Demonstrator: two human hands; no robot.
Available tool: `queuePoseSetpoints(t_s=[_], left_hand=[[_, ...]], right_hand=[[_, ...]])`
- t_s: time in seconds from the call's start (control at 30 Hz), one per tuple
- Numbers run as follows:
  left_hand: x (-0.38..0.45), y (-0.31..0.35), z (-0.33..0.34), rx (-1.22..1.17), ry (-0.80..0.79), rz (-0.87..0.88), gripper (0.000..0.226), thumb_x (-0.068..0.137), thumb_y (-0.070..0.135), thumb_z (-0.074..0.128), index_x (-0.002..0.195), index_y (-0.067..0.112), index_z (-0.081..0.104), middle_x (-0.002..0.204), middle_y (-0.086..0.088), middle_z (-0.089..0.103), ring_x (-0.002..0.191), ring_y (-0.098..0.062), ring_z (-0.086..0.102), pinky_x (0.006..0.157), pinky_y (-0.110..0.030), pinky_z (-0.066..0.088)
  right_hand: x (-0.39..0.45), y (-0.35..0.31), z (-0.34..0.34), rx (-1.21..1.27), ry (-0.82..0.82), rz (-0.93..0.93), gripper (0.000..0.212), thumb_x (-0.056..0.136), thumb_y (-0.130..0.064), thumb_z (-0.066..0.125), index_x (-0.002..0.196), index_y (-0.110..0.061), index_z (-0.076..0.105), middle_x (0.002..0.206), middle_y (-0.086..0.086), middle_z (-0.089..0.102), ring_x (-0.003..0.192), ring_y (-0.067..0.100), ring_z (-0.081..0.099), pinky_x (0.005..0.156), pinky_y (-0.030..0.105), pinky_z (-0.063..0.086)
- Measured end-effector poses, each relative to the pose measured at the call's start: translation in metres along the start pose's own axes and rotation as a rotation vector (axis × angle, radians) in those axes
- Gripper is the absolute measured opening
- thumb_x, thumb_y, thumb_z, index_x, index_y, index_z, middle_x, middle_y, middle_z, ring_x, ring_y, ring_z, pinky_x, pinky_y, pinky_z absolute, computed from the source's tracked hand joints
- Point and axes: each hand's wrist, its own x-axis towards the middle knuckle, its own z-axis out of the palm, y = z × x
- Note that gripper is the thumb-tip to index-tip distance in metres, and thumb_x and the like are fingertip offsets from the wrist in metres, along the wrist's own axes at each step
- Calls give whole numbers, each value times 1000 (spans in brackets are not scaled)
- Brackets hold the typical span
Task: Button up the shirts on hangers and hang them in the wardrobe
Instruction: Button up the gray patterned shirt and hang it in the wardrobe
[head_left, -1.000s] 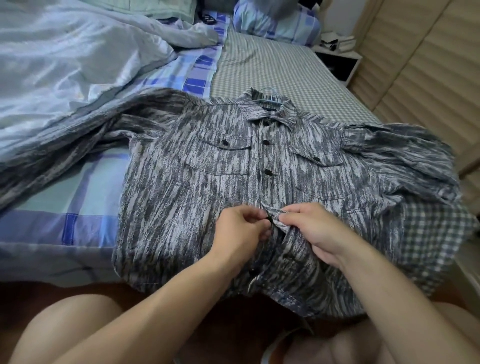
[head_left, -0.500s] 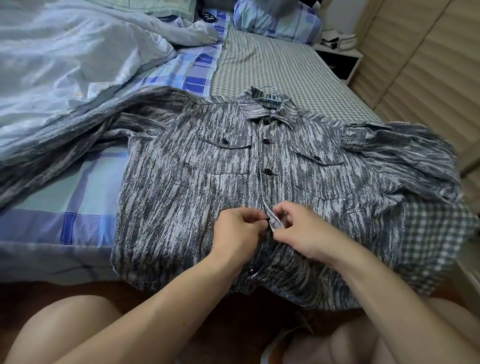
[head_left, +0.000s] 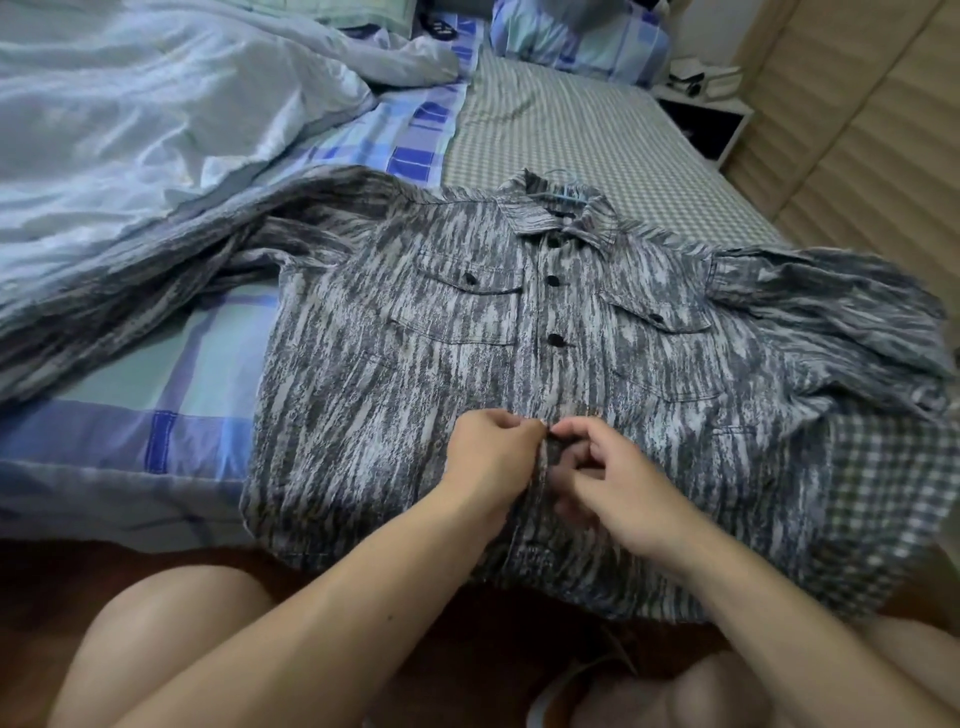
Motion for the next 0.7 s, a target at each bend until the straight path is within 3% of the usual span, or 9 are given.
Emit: queuePoseSetpoints(t_s=[0.07, 0.17, 0.3, 0.4, 0.57, 0.7], left_hand=[[-2, 3, -4, -74, -58, -46, 20, 93, 12, 67, 74, 12, 63, 60, -6, 60, 46, -18, 53, 49, -28, 45], [-5, 7, -9, -199, -121, -109, 20, 95, 8, 66, 76, 11, 62, 63, -8, 62, 44, -15, 55, 42, -22, 42], [-3, 4, -9, -218, -113, -79, 15, 94, 2, 67, 84, 12, 61, 67, -4, 59, 47, -11, 50, 41, -22, 39], [-3, 4, -8, -282, -128, -90, 23, 94, -4, 64, 83, 14, 54, 65, -3, 54, 44, -10, 47, 39, -20, 37], [-5, 1, -12, -288, -176, -105, 31, 93, -6, 64, 78, 16, 49, 59, -2, 51, 44, -11, 43, 42, -21, 35], [-2, 2, -17, -235, -220, -125, 38, 89, -16, 56, 75, 19, 49, 65, -4, 54, 57, -17, 48, 52, -28, 37]], right_hand=[[2, 0, -14, -46, -62, -20, 34, 102, -6, 55, 117, -36, 58, 97, 9, 62, 67, 18, 66, 57, 27, 52], [9, -1, -33, -436, -67, -157, 38, 103, -14, 53, 116, -49, 60, 95, -5, 65, 64, 14, 62, 55, 25, 50], [21, -13, -50, -780, -62, -464, 33, 99, -24, 52, 125, -40, 65, 100, -19, 55, 82, 3, 58, 70, 25, 52], [32, -20, -55, -879, -155, -669, 36, 94, -27, 51, 124, -34, 69, 103, -12, 58, 81, 11, 61, 65, 28, 56], [46, -21, -55, -979, -173, -966, 23, 100, -27, 57, 118, -20, 71, 96, -2, 69, 71, 15, 66, 57, 25, 59], [56, -21, -61, -1178, -218, -1213, 20, 100, -6, 59, 115, -5, 71, 88, 5, 71, 67, 17, 65, 54, 26, 57]])
